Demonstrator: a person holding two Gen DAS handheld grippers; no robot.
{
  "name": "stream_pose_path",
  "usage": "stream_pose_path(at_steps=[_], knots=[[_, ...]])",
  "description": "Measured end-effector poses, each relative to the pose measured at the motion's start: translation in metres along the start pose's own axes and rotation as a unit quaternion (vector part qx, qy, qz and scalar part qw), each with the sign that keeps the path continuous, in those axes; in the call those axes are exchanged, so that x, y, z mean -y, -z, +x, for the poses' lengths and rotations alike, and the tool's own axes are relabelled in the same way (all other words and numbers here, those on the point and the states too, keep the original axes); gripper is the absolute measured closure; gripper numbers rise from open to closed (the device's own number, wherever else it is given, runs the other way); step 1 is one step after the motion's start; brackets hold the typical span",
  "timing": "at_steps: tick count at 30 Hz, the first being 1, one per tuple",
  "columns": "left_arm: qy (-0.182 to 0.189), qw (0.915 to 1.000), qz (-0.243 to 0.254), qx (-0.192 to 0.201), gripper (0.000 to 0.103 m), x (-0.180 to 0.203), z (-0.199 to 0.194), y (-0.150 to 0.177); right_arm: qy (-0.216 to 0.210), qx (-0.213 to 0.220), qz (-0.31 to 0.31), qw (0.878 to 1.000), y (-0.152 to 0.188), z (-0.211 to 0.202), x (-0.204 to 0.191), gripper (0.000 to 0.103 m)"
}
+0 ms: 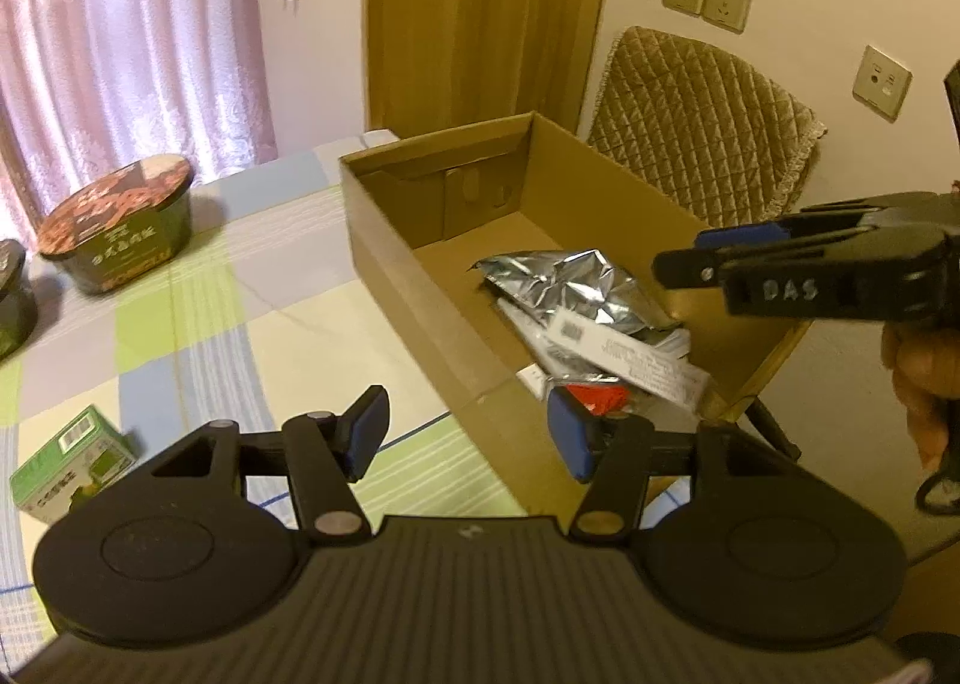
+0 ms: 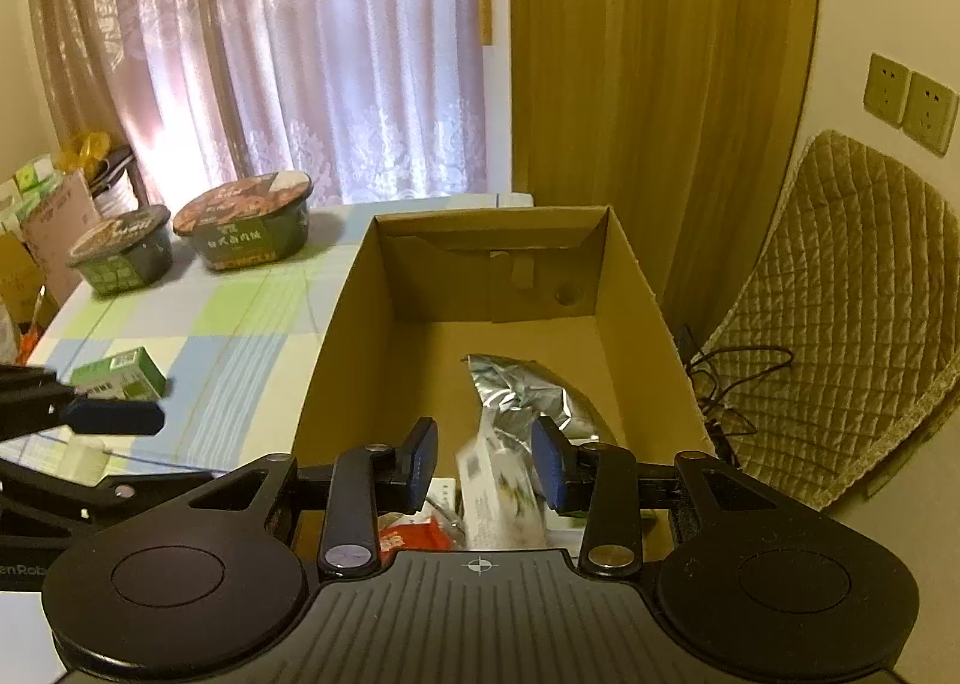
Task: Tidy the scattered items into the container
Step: 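Open the left tool to drop the candy while the right tool releases the ointment box, then move both open tools back toward the clear cup and green medicine box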
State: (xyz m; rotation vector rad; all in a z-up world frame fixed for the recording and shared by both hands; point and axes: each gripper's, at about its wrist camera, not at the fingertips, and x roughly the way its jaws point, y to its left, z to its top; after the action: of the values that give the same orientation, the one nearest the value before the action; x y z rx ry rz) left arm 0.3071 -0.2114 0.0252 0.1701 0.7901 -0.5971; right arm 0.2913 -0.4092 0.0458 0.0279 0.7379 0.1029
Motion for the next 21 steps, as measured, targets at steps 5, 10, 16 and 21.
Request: stream_pose_path(at_steps=[5,10,16,21], knots=[[-0.007,0.9999,-0.012,-0.003,0.047,-0.011,-0.011,0.013,0.0,0.0,0.024,1.0,0.009,-0.011,0.002,0.061],[-0.012,0.9995,-0.028,-0.007,0.043,-0.02,-0.029,0.031,0.001,0.005,0.067,0.998,0.024,-0.036,0.003,0.061],[-0.021,0.9988,-0.043,-0.011,0.041,-0.025,-0.056,0.053,-0.011,0.011,0.097,0.995,0.04,-0.07,-0.015,0.061],[-0.032,0.9975,-0.061,-0.01,0.038,-0.032,-0.091,0.078,-0.025,0.013,0.106,0.994,0.051,-0.092,-0.043,0.019]])
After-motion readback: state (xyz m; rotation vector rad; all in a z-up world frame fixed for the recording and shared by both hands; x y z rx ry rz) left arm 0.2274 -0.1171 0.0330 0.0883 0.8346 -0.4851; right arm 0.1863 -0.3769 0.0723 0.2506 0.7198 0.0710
